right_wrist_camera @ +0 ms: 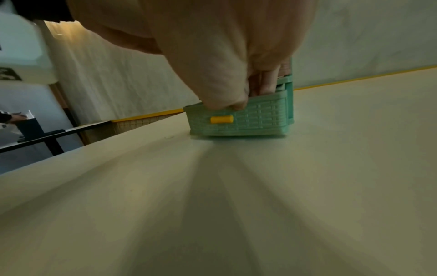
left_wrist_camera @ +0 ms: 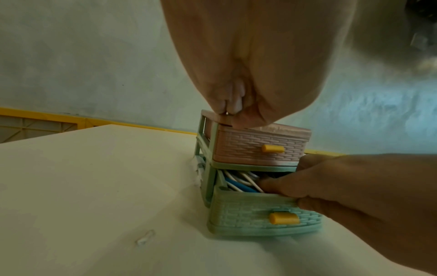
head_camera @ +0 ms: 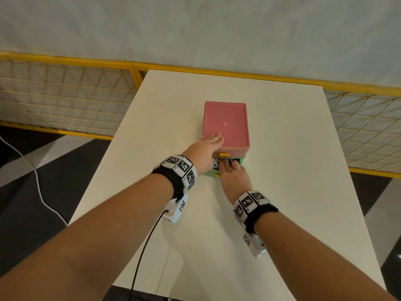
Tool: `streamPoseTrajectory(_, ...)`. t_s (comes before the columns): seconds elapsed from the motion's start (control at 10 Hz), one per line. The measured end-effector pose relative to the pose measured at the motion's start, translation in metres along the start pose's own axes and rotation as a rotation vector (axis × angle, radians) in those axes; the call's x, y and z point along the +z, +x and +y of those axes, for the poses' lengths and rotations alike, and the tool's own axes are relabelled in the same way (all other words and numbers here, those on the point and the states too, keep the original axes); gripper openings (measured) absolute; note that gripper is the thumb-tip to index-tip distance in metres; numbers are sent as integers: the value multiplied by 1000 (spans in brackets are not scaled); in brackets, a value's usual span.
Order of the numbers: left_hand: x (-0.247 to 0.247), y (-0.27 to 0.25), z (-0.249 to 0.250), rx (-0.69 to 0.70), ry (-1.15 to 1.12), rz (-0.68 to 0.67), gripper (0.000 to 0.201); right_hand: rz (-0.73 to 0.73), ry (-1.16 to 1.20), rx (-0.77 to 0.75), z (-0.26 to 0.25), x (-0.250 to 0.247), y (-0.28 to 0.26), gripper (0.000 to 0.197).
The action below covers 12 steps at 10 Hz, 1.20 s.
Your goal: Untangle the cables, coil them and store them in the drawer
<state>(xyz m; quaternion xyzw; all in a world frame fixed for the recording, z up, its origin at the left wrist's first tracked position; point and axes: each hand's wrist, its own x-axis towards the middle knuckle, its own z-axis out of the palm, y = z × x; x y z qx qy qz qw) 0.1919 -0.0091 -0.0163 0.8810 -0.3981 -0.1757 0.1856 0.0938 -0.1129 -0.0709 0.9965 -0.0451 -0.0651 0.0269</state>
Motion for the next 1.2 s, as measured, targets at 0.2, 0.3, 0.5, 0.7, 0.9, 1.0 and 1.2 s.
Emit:
streamPoseTrajectory(0.2,-3,1,1,-13,-3,-27,68,107,261,-14,6,6,-1,56)
streamPoseTrajectory(0.3,-3,0,1,-19,-21,-15,68,477,662,138,16,15,-16,34)
streamPoseTrajectory(0.5,-2,0,2,-26,-49,0,68,256,1039,568,28,29,6,125)
streamPoseTrajectory(0.7,0,2,-1,-16,-89,11,66,276,958,593,43,36,28,99)
streamPoseTrajectory(0.9,2,4,-4,-1,-104,38,64,308,849,663,41,26,38,86)
streamPoseTrajectory(1.0,2,4,-6,3,-113,36,64,270,830,632,43,27,37,88)
streamPoseTrajectory(1.2,-18,-8,-7,-15,-381,223,61,291,893,512,55,7,31,99)
